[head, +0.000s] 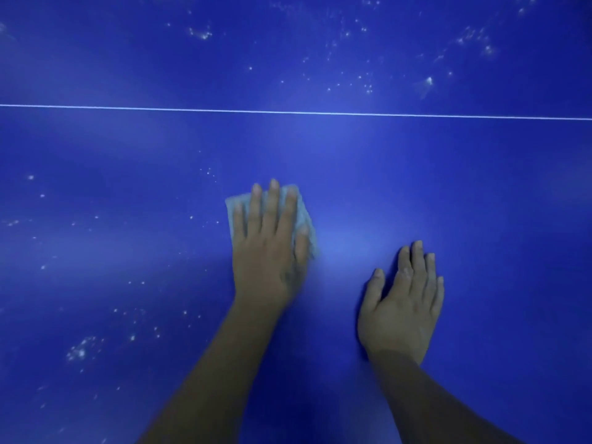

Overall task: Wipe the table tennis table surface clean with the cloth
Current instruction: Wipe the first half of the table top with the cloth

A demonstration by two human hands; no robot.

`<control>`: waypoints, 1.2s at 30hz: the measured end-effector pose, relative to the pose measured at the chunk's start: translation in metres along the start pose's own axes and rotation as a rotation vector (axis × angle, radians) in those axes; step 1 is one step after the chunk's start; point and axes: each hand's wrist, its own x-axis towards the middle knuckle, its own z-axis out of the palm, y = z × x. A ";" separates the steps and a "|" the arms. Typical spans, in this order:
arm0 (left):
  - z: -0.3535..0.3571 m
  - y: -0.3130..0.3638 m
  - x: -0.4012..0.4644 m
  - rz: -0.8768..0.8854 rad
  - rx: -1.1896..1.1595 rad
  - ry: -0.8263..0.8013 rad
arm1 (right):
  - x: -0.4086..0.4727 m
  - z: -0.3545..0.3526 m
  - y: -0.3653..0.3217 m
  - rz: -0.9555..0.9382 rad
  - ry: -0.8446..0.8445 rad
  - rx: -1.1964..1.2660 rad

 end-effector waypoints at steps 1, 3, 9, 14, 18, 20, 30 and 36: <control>-0.003 0.013 -0.028 0.021 -0.006 -0.037 | 0.000 0.000 0.000 0.003 -0.001 -0.003; -0.007 0.037 -0.071 0.075 -0.021 -0.103 | 0.000 0.000 0.000 0.005 0.000 -0.013; 0.005 0.028 -0.028 0.211 -0.001 -0.075 | -0.001 -0.001 -0.002 0.006 0.012 -0.009; 0.012 0.023 0.017 0.148 0.040 -0.057 | -0.001 -0.001 -0.002 0.013 0.003 -0.010; 0.006 0.042 -0.030 0.254 -0.003 -0.118 | 0.000 -0.001 -0.002 0.003 0.008 -0.008; 0.009 0.040 -0.023 0.290 -0.014 -0.103 | 0.000 -0.001 -0.002 0.005 0.007 -0.013; 0.002 -0.084 0.139 -0.044 0.086 -0.024 | -0.001 -0.002 -0.004 0.012 -0.004 -0.022; -0.018 -0.068 0.010 -0.200 0.167 -0.002 | -0.001 -0.001 -0.002 0.004 0.002 -0.030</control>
